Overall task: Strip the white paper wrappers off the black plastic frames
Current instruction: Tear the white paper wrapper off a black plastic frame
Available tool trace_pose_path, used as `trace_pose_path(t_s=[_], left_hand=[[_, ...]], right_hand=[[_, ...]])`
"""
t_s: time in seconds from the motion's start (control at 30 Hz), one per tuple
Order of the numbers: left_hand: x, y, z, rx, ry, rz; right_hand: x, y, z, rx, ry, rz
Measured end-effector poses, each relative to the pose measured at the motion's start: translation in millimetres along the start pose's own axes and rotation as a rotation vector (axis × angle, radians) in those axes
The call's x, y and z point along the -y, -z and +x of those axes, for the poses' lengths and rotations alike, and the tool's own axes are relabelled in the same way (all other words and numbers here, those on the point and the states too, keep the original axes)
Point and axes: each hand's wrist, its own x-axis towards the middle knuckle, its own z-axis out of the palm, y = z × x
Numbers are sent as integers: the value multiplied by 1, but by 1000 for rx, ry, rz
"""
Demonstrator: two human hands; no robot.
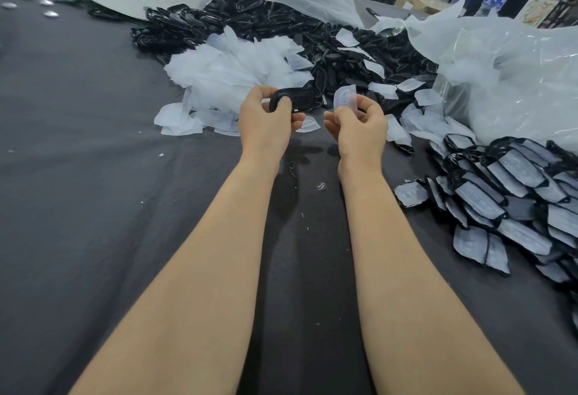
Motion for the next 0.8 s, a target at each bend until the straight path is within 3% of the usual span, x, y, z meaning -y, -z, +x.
trace_pose_path(t_s=[0.43,0.67,0.8], left_hand=[[-1,1,-1,3,9,19],[0,0,-1,4,4,-1],[1,1,0,8,2,6]], right_hand=[[1,1,-1,-14,76,-227],[5,1,1,-63,-102,66],[1,-2,2,-49,-109,57]])
